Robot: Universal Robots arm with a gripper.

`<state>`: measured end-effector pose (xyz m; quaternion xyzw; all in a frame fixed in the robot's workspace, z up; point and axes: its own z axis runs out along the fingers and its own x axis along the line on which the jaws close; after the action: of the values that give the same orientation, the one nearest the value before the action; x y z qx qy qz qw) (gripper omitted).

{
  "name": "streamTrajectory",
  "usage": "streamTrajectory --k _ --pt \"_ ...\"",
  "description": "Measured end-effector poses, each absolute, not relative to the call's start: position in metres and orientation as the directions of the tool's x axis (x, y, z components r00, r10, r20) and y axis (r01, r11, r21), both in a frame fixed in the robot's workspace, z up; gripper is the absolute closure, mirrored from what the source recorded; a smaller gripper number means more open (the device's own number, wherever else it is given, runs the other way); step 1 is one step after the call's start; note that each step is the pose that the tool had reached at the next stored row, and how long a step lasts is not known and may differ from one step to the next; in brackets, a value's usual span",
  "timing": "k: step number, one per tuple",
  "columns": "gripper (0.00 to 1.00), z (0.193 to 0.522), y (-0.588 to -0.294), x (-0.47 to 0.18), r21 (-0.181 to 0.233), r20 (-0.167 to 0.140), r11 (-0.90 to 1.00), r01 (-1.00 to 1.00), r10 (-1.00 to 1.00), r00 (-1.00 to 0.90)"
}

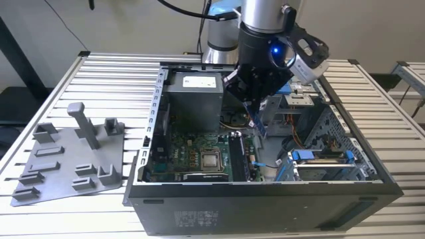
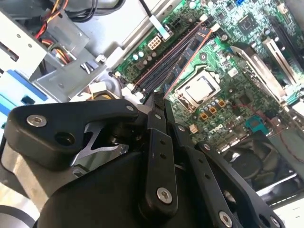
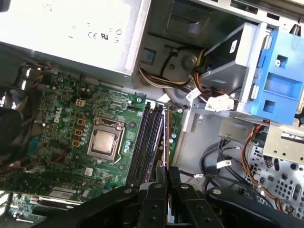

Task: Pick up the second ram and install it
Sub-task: 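Insert the second ram into the second slot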

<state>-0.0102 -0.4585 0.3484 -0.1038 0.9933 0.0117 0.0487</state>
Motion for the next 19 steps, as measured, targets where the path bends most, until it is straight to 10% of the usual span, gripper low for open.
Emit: streamTrajectory --k 19 --pt "0.86 0.3462 -0.4585 -0.0102 0.014 -0.096 0.993 -0.116 -0.114 -0.989"
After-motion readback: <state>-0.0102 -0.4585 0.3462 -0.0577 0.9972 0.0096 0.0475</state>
